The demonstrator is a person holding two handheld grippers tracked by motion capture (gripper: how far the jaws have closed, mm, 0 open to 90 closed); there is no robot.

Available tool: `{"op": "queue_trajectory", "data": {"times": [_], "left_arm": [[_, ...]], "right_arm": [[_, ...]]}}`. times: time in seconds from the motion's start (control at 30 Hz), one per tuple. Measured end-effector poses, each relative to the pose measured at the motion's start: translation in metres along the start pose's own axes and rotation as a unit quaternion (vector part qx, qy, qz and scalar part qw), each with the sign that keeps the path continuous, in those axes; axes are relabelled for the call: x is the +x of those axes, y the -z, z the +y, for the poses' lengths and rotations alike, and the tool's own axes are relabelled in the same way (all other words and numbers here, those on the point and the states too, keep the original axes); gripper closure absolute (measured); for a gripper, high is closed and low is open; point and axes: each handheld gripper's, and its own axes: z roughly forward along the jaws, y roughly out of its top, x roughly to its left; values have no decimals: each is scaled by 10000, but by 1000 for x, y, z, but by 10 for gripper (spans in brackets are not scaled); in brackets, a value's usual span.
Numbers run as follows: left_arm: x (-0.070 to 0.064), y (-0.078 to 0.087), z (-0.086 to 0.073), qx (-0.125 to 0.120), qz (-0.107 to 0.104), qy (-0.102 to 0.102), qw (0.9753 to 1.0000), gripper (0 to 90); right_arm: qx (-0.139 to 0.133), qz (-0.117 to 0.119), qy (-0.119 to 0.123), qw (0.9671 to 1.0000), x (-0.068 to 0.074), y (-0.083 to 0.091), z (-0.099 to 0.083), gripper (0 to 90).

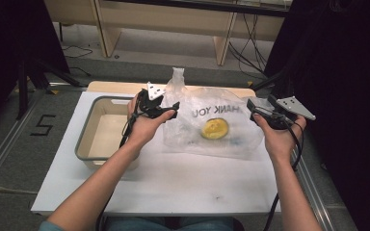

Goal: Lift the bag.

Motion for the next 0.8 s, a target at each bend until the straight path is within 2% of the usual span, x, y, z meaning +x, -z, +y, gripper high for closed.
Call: {"op": "queue_trajectory", "data": {"times": [0.23, 0.4, 0.63, 0.8], "left_arm": [[-1, -1, -1, 28, -6, -24, 10000, 280], [-1, 0, -1, 26, -11, -35, 10000, 280], [1, 2, -1, 33, 3, -50, 10000, 280], [-2, 4, -4, 64, -58, -87, 9999, 280]], "right_arm": [[-269, 56, 44, 9996, 6, -2, 17, 228], [-295, 118, 125, 9994, 9, 0, 20, 228], [-363, 96, 90, 9993, 1, 9, 26, 229], [-216, 217, 201, 9993, 3, 13, 20, 231]]}}
